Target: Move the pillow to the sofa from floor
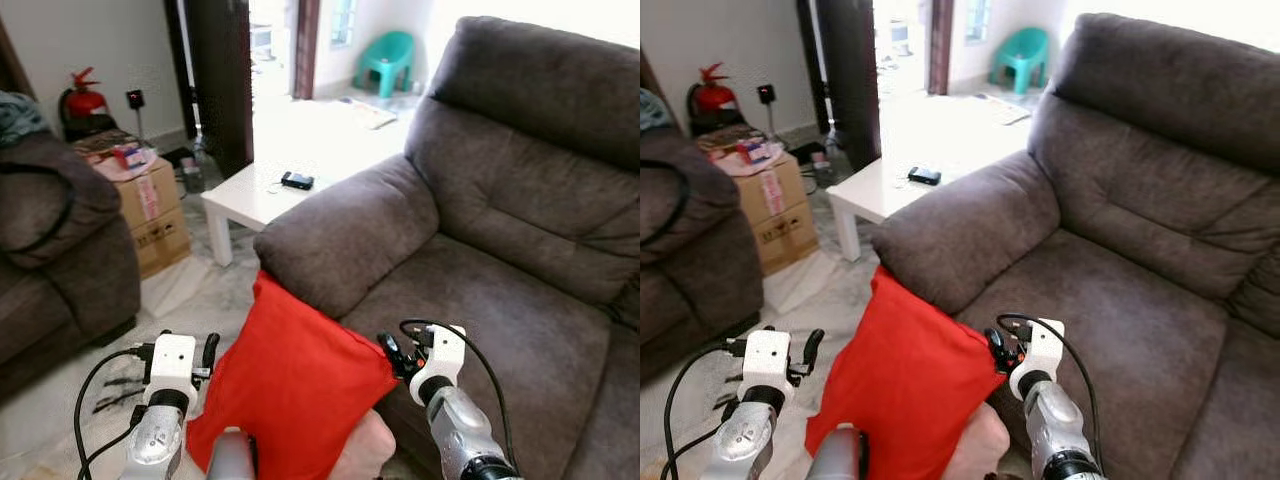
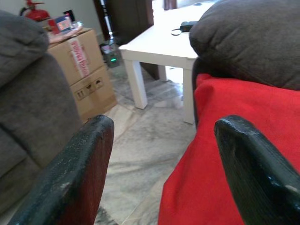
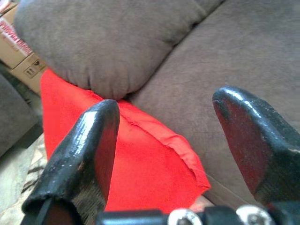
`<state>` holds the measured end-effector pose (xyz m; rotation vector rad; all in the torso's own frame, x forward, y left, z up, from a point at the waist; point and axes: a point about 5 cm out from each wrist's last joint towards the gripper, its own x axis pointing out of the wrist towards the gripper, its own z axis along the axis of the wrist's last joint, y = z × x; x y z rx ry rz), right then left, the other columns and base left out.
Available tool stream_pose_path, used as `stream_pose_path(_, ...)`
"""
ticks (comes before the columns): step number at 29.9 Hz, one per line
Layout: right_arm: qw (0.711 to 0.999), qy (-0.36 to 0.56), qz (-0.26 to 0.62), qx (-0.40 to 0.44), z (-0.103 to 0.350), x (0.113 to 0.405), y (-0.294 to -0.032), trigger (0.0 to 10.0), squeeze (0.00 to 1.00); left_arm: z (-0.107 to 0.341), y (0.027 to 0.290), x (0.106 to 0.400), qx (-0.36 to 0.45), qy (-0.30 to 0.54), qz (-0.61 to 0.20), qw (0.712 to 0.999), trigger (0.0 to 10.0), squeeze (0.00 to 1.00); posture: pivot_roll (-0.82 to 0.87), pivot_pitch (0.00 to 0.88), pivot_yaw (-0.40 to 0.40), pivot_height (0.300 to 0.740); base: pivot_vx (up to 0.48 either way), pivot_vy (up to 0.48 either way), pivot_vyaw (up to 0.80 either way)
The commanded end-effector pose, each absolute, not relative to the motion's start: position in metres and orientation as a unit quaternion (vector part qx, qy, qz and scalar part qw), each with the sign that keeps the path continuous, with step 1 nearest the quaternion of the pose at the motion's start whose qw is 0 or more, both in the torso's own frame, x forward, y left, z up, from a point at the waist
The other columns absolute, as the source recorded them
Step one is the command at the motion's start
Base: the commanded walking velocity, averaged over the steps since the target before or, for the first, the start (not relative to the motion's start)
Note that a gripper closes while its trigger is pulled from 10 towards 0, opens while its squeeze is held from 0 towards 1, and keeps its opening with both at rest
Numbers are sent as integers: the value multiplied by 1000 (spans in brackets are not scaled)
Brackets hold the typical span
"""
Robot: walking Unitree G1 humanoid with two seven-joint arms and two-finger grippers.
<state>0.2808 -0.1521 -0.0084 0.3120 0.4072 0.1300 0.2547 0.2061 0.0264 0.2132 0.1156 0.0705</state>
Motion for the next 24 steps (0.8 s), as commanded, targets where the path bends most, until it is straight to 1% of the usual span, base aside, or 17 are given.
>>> stream_pose_path(1, 967, 195, 69, 147, -2, 288, -154, 10000, 0, 31, 205, 258, 107, 51, 37, 992, 10000, 0, 88, 0, -106, 630, 0, 0, 0)
stream_pose_path(7, 968, 192, 69, 148, 2, 293, -152, 10000, 0, 31, 205, 258, 104, 50, 41, 992, 10000, 0, 92, 0, -113, 630, 0, 0, 0)
stream_pose_path(11, 967, 195, 69, 148, 10, 304, -149, 10000, 0, 35, 207, 260, 97, 45, 47, 993, 10000, 0, 103, 0, -131, 630, 0, 0, 0)
stream_pose_path(16, 965, 210, 71, 144, 9, 305, -148, 10000, 0, 39, 205, 263, 95, 37, 49, 994, 10000, 0, 114, 0, -143, 630, 0, 0, 0)
stream_pose_path(18, 961, 229, 72, 136, 5, 303, -145, 10000, 0, 40, 206, 263, 93, 35, 52, 994, 10000, 0, 110, 0, -148, 616, 0, 0, 0)
stream_pose_path(20, 961, 228, 77, 140, 6, 304, -144, 10000, 0, 40, 206, 262, 93, 36, 54, 994, 10000, 0, 108, 0, -150, 596, 0, 0, 0)
stream_pose_path(24, 962, 223, 85, 133, 6, 304, -142, 10000, 0, 39, 205, 261, 91, 36, 55, 994, 10000, 0, 108, 0, -153, 571, 0, 0, 0)
